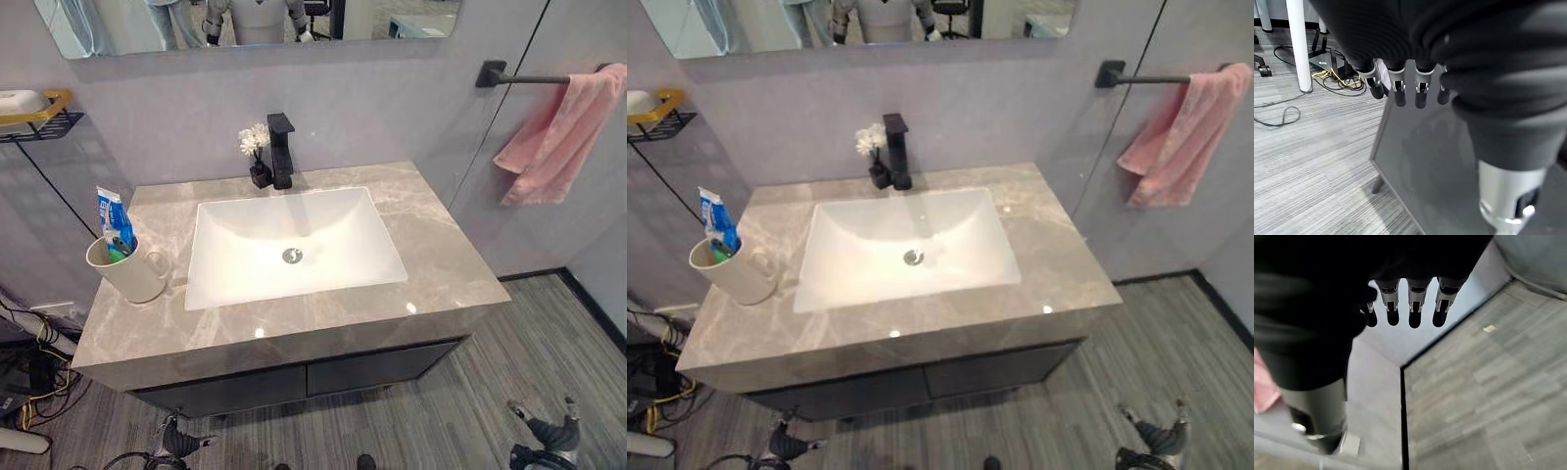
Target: Put brush and paste in cup on sink, flatten towel.
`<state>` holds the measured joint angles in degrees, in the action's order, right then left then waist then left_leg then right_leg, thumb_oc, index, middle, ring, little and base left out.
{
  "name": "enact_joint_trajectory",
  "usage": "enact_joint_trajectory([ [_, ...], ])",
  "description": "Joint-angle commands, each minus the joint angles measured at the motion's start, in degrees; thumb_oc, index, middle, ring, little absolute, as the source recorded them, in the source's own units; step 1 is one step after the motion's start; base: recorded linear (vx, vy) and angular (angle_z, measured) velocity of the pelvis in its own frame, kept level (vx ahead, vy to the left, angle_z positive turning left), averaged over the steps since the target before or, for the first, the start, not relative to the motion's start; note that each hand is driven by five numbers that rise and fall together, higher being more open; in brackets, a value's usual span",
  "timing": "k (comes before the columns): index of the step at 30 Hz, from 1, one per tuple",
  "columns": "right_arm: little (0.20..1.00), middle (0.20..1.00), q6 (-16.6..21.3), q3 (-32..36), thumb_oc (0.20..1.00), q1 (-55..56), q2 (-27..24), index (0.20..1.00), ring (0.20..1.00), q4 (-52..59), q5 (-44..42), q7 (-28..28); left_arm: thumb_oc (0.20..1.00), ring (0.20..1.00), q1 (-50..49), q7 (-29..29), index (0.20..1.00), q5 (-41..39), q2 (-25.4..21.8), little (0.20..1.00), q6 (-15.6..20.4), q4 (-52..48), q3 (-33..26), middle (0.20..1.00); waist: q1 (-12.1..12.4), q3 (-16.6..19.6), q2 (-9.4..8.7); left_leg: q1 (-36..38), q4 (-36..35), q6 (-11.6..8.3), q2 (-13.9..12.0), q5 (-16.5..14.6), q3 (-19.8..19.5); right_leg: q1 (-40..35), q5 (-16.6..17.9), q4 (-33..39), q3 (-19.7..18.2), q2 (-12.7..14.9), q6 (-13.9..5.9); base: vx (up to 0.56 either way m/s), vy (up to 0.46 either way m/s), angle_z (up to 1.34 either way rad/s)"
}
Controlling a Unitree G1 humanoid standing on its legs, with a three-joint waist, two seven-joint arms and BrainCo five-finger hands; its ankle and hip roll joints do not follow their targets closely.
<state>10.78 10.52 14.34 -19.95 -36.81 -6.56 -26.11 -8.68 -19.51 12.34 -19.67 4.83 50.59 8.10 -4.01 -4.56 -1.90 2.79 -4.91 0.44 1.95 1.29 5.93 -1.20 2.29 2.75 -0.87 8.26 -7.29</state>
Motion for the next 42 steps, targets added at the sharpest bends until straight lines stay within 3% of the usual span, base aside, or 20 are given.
enact_joint_trajectory([
  [1,1.0,1.0,1.3,-1.5,1.0,-5.9,-1.2,1.0,1.0,-2.5,-3.3,3.3,1.0,1.0,0.4,0.7,1.0,1.5,-2.9,1.0,1.5,-3.9,0.7,1.0,1.4,-0.8,-1.19,-5.6,9.3,2.12,0.3,-6.0,-1.1,4.9,6.1,-6.2,-0.7,4.4,-3.62,-0.15,0.161,-0.05],
  [4,1.0,1.0,1.5,-3.7,1.0,-7.7,0.6,1.0,1.0,-5.8,-9.3,6.5,1.0,1.0,-0.3,1.8,1.0,0.2,-3.2,1.0,1.5,-6.5,0.2,1.0,1.8,-1.0,-0.74,-5.8,8.1,2.61,0.3,-5.1,-0.2,6.7,2.3,-8.6,-0.6,0.5,-2.1,-0.07,0.108,-0.07],
  [5,1.0,1.0,1.6,-3.7,1.0,-7.7,0.6,1.0,1.0,-5.9,-9.5,6.6,1.0,1.0,-0.3,1.9,1.0,0.2,-3.2,1.0,1.4,-6.5,0.2,1.0,1.8,-1.0,-0.76,-5.8,8.1,2.58,0.3,-5.1,-0.2,6.8,2.2,-8.8,-0.6,0.5,-2.06,0.02,0.063,-0.36],
  [6,1.0,1.0,2.4,-4.0,1.0,-7.1,3.4,1.0,1.0,-8.0,-21.3,12.6,1.0,1.0,-1.1,3.9,1.0,-4.9,-2.1,1.0,0.8,-7.3,-1.6,1.0,2.1,-0.7,-0.67,-5.0,6.8,2.98,0.8,-4.5,-0.2,6.5,-0.6,-10.0,0.0,-3.4,-0.59,0.02,0.039,-0.32],
  [7,1.0,1.0,2.4,-4.0,1.0,-7.1,3.4,1.0,1.0,-8.1,-21.3,12.7,1.0,1.0,-1.2,3.9,1.0,-4.9,-2.1,1.0,0.7,-7.3,-1.7,1.0,2.1,-0.6,-0.7,-5.2,6.7,2.95,0.8,-4.3,-0.1,6.8,-0.4,-9.9,0.0,-3.5,-0.55,0.01,0.079,-0.21],
  [8,1.0,1.0,2.4,-5.0,1.0,-6.7,4.6,1.0,1.0,-10.0,-25.3,15.8,1.0,1.0,-2.2,5.9,1.0,-8.4,-1.7,1.0,0.5,-9.8,-2.7,1.0,2.3,-0.3,-0.68,-4.8,5.7,3.01,1.4,-3.5,-0.2,7.0,-2.8,-11.1,0.6,-7.9,0.93,0.0,0.046,-0.03],
  [9,1.0,1.0,2.3,-5.9,1.0,-6.6,4.7,1.0,1.0,-10.9,-24.7,16.1,1.0,1.0,-2.2,6.5,1.0,-8.9,-1.7,1.0,0.6,-9.5,-2.9,1.0,2.4,-0.1,-0.78,-4.6,5.4,2.96,1.8,-3.3,-0.3,6.9,-3.3,-11.2,0.6,-9.3,1.62,0.01,0.053,-0.09],
  [13,1.0,1.0,1.9,-7.5,1.0,-6.6,4.7,1.0,1.0,-10.0,-23.3,15.4,1.0,1.0,-1.3,6.5,1.0,-9.9,-0.7,1.0,0.9,-9.1,-2.5,1.0,2.4,0.0,-1.18,-3.9,5.2,2.75,2.5,-3.2,-1.1,5.6,-3.3,-9.6,-0.8,-11.1,2.85,0.03,-0.02,0.16],
  [18,1.0,1.0,1.0,-8.5,1.0,-7.6,3.6,1.0,1.0,-11.4,-20.5,15.1,1.0,1.0,-0.7,7.1,1.0,-11.9,0.6,1.0,1.5,-9.9,-2.2,1.0,2.7,0.3,-0.76,-2.8,5.4,2.4,2.4,-3.7,-1.1,3.4,-2.4,-6.2,-0.9,-11.3,2.82,0.09,-0.06,0.12],
  [22,1.0,1.0,0.5,-10.4,1.0,-7.9,2.0,1.0,1.0,-11.1,-17.2,15.5,1.0,1.0,-0.5,8.3,1.0,-12.4,0.3,1.0,1.6,-11.3,-1.0,1.0,2.4,-0.6,-0.74,-4.4,11.2,1.66,2.6,-5.5,-2.0,2.5,-2.2,-5.0,-0.7,-11.0,3.64,0.05,-0.072,0.07],
  [24,1.0,1.0,0.0,-11.8,1.0,-8.0,1.0,1.0,1.0,-10.9,-15.1,16.6,1.0,1.0,-0.8,9.1,1.0,-13.6,-0.1,1.0,2.1,-13.8,-0.8,1.0,2.4,-2.0,-0.89,-7.4,17.1,0.62,3.0,-6.3,-2.3,2.4,-2.4,-5.2,-0.3,-10.4,4.17,-0.01,-0.051,0.19],
  [25,1.0,1.0,-0.4,-12.8,1.0,-8.2,0.3,1.0,1.0,-12.1,-13.1,16.7,1.0,1.0,-0.8,9.7,1.0,-14.1,-0.4,1.0,2.5,-14.9,-0.3,1.0,2.7,-3.0,-0.74,-10.1,20.1,-0.72,2.7,-4.9,-3.2,2.2,-2.5,-5.1,0.2,-10.0,4.5,-0.03,-0.021,0.25],
  [29,1.0,1.0,-1.3,-13.6,1.0,-8.2,-0.3,1.0,1.0,-13.9,-9.6,16.4,1.0,1.0,-1.1,10.9,1.0,-14.0,-1.5,1.0,2.7,-16.2,0.1,1.0,2.5,-2.9,-1.08,-11.6,16.4,-1.54,-1.7,-3.5,-1.8,1.8,-2.5,-4.1,1.6,-8.2,4.0,0.02,0.038,0.25],
  [32,1.0,1.0,-1.9,-13.6,1.0,-8.9,-0.1,1.0,1.0,-15.3,-9.0,16.4,1.0,1.0,-3.2,11.2,1.0,-14.3,-2.0,1.0,2.1,-18.2,-0.6,1.0,3.2,-2.0,-0.21,-10.1,12.0,-2.23,-3.2,-1.8,-7.0,2.9,-3.3,-5.0,0.6,-7.4,3.26,0.08,0.141,0.1],
  [33,1.0,1.0,-1.8,-13.7,1.0,-8.9,-0.1,1.0,1.0,-15.3,-9.0,16.4,1.0,1.0,-3.2,11.2,1.0,-14.3,-1.9,1.0,2.1,-18.3,-0.6,1.0,3.1,-2.0,-0.2,-9.9,11.7,-2.24,-3.2,-1.7,-7.0,2.8,-3.3,-5.0,0.6,-7.4,3.28,0.11,0.152,-0.13],
  [34,1.0,1.0,-2.1,-12.6,1.0,-9.4,0.1,1.0,1.0,-16.7,-9.2,15.8,1.0,1.0,-4.1,11.7,1.0,-14.2,-1.6,1.0,2.0,-17.7,-0.6,1.0,2.8,-1.2,0.91,-7.0,7.2,-2.03,-3.4,-0.9,-6.2,2.6,-3.3,-4.7,0.6,-7.2,3.02,0.11,0.184,-0.21],
  [38,1.0,1.0,-2.1,-11.2,1.0,-10.3,0.4,1.0,1.0,-17.8,-10.3,15.6,1.0,1.0,-7.3,13.8,1.0,-14.9,-2.0,1.0,2.1,-20.4,-0.5,1.0,3.0,-0.6,2.02,-4.6,4.6,-1.23,-2.5,-1.0,-5.9,1.7,-2.8,-4.0,0.4,-6.2,2.43,0.07,0.152,-0.07],
  [42,1.0,1.0,-2.9,-14.4,1.0,-10.9,1.2,1.0,1.0,-19.1,-7.3,17.2,1.0,1.0,-13.2,17.4,1.0,-16.3,-4.8,1.0,2.0,-27.0,-1.4,1.0,4.0,0.0,2.82,-2.9,2.1,-0.25,-1.3,-1.1,-5.3,1.0,-2.1,-2.4,0.1,-4.8,1.39,0.06,0.16,-0.09],
])
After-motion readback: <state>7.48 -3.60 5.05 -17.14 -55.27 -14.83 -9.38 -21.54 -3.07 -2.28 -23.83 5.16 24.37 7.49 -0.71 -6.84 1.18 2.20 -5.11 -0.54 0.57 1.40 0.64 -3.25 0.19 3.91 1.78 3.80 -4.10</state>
